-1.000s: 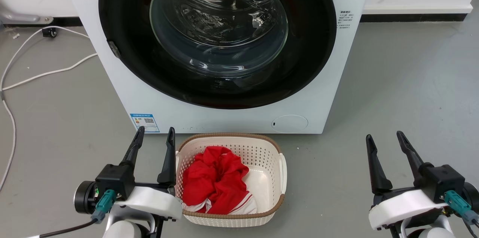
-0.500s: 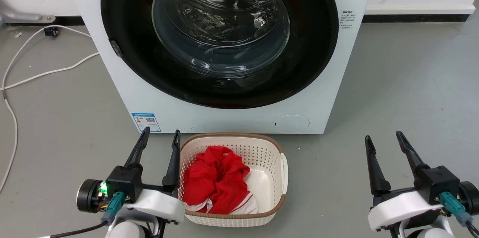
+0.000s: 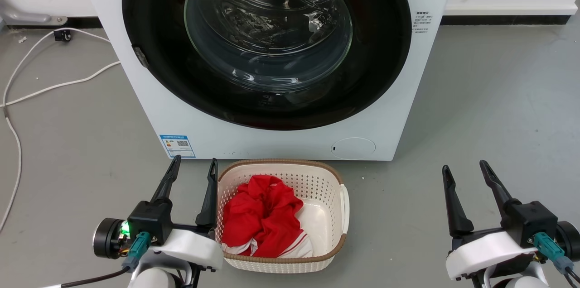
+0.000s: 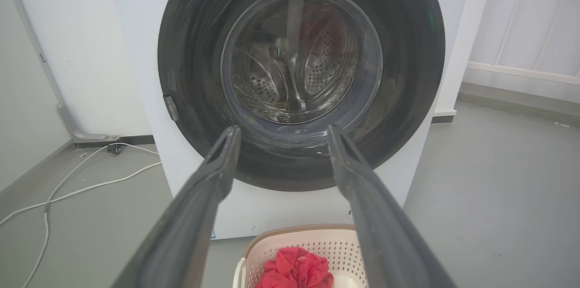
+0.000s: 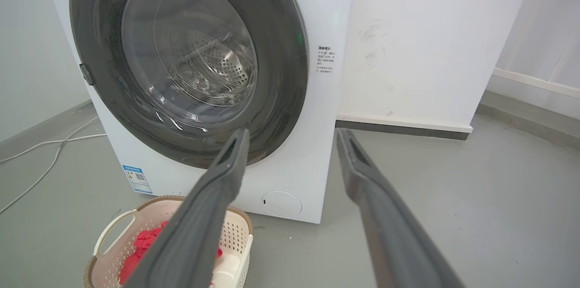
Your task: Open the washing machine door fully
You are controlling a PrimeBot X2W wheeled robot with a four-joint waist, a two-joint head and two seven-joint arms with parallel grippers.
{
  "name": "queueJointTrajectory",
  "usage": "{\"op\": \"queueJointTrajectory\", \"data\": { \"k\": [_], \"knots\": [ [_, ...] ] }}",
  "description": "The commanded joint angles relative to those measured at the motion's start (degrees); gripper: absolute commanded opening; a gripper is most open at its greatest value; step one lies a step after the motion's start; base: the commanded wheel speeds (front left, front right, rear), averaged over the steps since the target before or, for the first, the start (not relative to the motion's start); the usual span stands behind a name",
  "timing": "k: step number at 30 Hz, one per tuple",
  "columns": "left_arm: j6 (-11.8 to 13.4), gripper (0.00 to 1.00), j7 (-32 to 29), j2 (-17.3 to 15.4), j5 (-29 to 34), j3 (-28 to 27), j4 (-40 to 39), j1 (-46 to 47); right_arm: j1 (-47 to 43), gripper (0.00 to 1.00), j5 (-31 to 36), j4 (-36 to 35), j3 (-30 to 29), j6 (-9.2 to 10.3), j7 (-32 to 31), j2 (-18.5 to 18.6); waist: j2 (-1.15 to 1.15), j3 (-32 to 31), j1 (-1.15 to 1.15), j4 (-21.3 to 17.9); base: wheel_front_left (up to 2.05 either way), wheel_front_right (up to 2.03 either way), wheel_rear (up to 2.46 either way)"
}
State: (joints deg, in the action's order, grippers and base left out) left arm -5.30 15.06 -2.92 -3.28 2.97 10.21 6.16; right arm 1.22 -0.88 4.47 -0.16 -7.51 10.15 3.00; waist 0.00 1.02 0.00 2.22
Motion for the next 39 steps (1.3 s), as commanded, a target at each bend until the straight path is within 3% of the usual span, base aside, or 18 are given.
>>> {"op": "queueJointTrajectory", "data": {
  "k": [1,3,4,5,6,7,8,16,22,30,34,39],
  "knots": [
    [0.0,1.0,0.2,0.1,-0.1,-0.2,0.1,0.6,0.2,1.0,-0.1,0.2,0.0,0.04,0.4,-0.2,0.0,0.0,0.0,0.0,0.0,0.0,0.0],
    [0.0,1.0,0.2,0.1,-0.1,-0.3,0.1,0.5,0.2,1.0,-0.3,0.3,-0.1,0.04,0.4,-0.2,0.0,0.0,0.0,0.0,0.0,0.0,0.0],
    [0.0,1.0,0.2,0.1,-0.2,-0.3,0.2,0.5,0.2,0.79,-0.6,0.3,-0.1,0.04,0.4,-0.2,0.0,0.0,0.0,0.0,0.0,0.0,0.0],
    [0.0,1.0,0.2,0.1,-0.2,-0.3,0.2,0.5,0.2,0.48,-0.8,0.4,-0.1,0.04,0.3,-0.2,0.0,0.0,0.0,0.0,0.0,0.0,0.0],
    [0.0,1.0,0.2,0.1,-0.1,-0.3,0.2,0.5,0.2,0.4,-1.0,0.5,-0.1,0.04,0.3,-0.2,0.0,0.0,0.0,0.0,0.0,0.0,0.0],
    [0.0,1.0,0.2,0.1,-0.1,-0.3,0.3,0.4,0.2,0.06,-1.4,0.6,-0.2,0.03,0.2,-0.2,0.0,0.0,0.0,0.0,0.0,0.0,0.0],
    [0.0,1.0,0.2,0.1,-0.2,-0.3,0.3,0.4,0.2,0.0,-1.5,0.6,-0.2,0.04,0.3,-0.2,0.0,0.0,0.0,0.0,0.0,0.0,0.0],
    [0.0,1.0,0.2,0.1,-0.2,-0.4,0.3,0.6,0.2,0.0,-5.9,1.4,-0.8,0.03,0.3,-0.2,0.0,0.1,0.0,-0.1,0.0,0.0,0.0],
    [0.0,1.0,0.2,0.1,-0.3,-0.3,0.3,0.7,0.7,0.0,-29.7,4.2,0.2,0.03,0.9,-0.2,0.0,0.2,0.0,0.0,0.0,0.0,0.0],
    [0.2,1.0,0.2,0.1,-0.8,0.0,0.2,0.9,2.9,0.0,-74.9,4.9,2.0,0.03,1.3,-0.2,0.0,0.8,0.0,0.2,0.0,0.0,0.0],
    [0.3,1.0,0.2,0.1,-0.9,0.3,0.1,1.1,4.5,0.0,-88.2,4.9,0.6,0.02,0.3,-0.2,0.0,1.4,0.0,0.3,0.0,0.0,0.0],
    [0.3,1.0,0.2,0.1,-1.0,0.4,-0.2,1.6,8.1,0.0,-93.6,5.6,-2.0,0.02,-1.3,0.7,0.0,2.7,0.0,0.5,0.0,0.0,0.0]
  ]
}}
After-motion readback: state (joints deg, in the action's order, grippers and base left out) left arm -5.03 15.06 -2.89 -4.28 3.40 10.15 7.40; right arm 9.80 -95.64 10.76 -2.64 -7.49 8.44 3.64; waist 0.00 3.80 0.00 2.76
